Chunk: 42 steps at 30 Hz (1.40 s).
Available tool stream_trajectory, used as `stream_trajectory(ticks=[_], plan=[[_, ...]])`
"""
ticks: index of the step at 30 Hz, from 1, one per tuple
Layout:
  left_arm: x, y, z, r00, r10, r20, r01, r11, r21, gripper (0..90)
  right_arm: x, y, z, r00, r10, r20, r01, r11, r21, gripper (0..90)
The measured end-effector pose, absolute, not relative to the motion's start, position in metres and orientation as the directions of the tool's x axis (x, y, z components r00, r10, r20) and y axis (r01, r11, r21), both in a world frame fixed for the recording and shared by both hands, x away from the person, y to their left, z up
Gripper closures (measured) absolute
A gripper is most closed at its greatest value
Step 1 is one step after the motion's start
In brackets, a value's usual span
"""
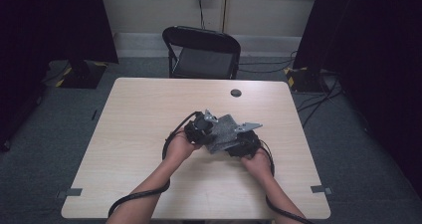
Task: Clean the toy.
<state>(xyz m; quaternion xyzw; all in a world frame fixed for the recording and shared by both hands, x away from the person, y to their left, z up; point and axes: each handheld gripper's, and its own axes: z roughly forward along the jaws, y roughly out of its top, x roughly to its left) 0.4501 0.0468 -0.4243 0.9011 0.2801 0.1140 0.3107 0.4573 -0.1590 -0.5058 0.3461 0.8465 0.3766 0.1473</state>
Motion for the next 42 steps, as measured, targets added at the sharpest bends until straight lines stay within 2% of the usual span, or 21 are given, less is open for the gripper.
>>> stream_trajectory(ticks=[15,42], plan=[[0.455,0.037,-0.440,0.823,0.564,0.064,0.434,-0.699,0.568,75.8,0.457,-0.159,-0.506,-0.713,0.701,0.011,0.478,0.475,0.739,23.8],[0.477,0.057,-0.428,0.767,0.639,0.060,0.493,-0.646,0.583,76.0,0.457,-0.159,-0.506,-0.713,0.701,0.011,0.478,0.475,0.739,23.9]])
